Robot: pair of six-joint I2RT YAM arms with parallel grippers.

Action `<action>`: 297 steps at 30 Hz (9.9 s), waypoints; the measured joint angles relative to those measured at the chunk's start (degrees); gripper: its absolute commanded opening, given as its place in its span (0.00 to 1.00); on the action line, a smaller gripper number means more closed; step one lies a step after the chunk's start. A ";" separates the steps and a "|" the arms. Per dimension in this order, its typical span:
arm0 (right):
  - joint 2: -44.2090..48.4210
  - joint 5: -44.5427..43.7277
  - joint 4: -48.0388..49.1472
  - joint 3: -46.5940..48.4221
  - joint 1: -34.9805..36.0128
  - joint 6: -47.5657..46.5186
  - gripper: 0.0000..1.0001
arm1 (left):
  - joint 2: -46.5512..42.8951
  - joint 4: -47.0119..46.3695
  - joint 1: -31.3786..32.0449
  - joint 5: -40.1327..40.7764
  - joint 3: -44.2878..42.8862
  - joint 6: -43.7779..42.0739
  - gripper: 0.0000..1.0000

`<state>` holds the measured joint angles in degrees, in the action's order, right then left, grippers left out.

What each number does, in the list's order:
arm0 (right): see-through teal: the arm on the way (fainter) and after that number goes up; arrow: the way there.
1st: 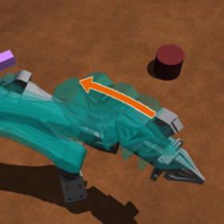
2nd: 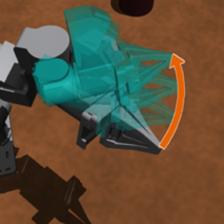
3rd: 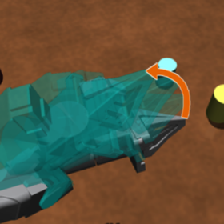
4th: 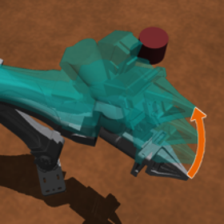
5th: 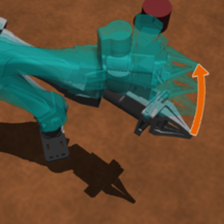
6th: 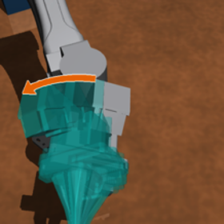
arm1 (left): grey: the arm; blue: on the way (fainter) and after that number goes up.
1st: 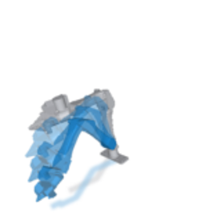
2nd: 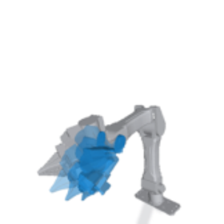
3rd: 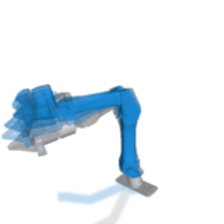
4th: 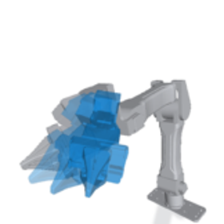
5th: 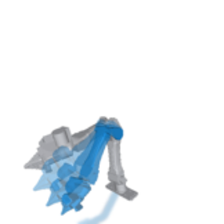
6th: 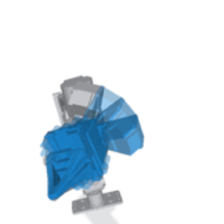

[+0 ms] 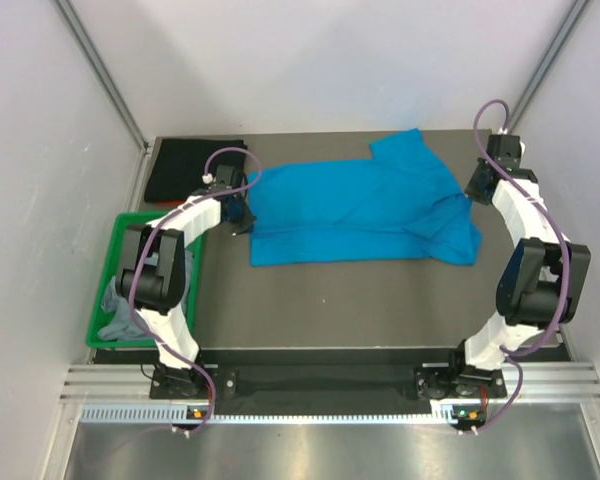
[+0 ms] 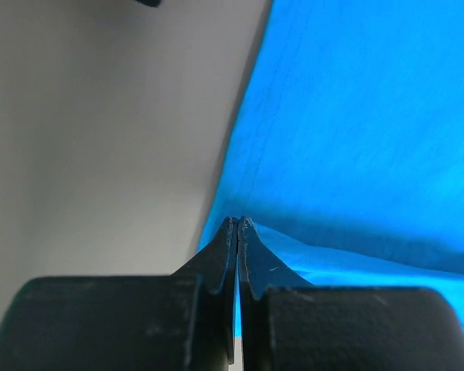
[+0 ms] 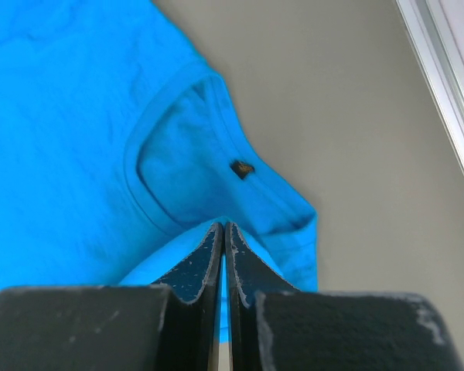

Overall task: Fold and stack the t-shirts
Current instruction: Fold the tshirt

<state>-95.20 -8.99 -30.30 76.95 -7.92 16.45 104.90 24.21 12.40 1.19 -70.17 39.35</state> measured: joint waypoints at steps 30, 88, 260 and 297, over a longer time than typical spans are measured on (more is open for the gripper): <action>-9.90 -0.37 0.17 8.35 4.92 -3.45 0.00 | -2.93 4.31 1.14 4.07 -4.42 -3.15 0.36; -18.93 -3.87 13.25 12.92 13.40 -29.51 0.00 | -3.50 0.00 7.06 10.01 8.37 -2.01 0.30; -24.02 14.05 4.79 20.74 18.21 11.65 0.46 | -14.25 5.22 6.60 -0.09 7.08 -5.55 0.38; -5.70 10.34 1.36 -15.04 -13.25 25.03 0.12 | -3.74 -2.03 7.17 -1.22 9.09 -3.52 0.35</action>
<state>-100.90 1.34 -28.95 61.91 -21.17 41.47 101.16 22.17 19.57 -0.03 -61.08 35.83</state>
